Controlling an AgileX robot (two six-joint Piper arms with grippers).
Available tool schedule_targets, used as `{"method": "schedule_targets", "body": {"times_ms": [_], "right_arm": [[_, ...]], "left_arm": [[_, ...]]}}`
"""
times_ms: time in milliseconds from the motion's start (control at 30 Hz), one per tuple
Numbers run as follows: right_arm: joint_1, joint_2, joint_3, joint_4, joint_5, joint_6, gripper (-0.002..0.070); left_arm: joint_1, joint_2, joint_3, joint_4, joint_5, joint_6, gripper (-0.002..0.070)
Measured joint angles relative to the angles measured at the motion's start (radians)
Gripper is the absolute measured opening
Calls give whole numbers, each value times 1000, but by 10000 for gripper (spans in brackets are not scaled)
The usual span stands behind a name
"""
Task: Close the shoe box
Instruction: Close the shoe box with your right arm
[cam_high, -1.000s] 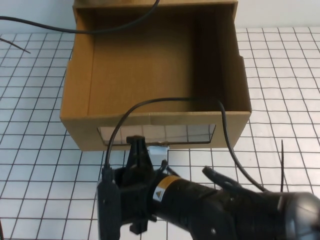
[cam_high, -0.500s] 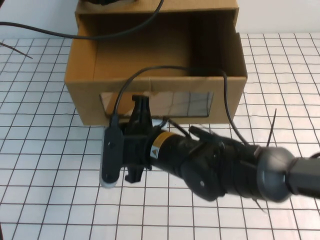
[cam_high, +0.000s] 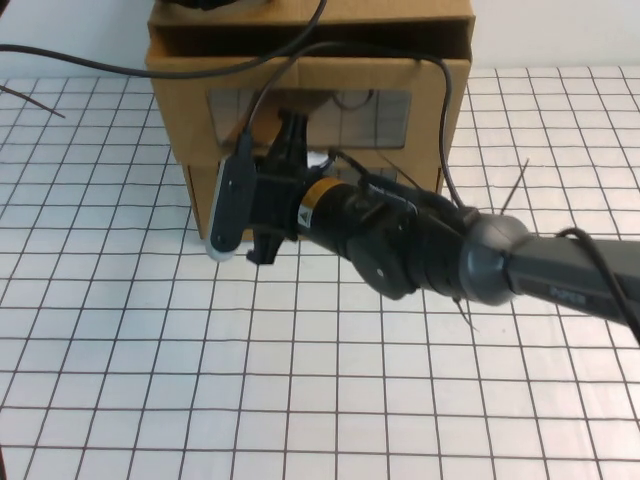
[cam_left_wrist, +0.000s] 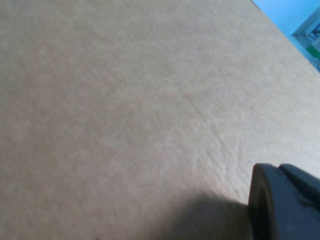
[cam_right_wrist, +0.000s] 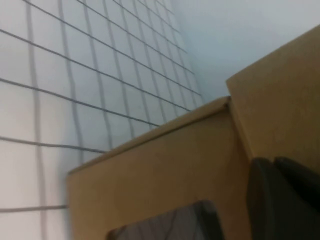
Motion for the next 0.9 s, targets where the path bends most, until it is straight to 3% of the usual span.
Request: {"method": "schedule_targets", "body": {"times_ms": [533, 900], "right_arm": [[-30, 51, -99, -132, 21, 8, -13], [30, -34, -82, -153, 122, -11, -13]], "left_arm": [[0, 0, -1, 0, 0, 4, -5], [0, 1, -1, 0, -2, 7, -5]]}}
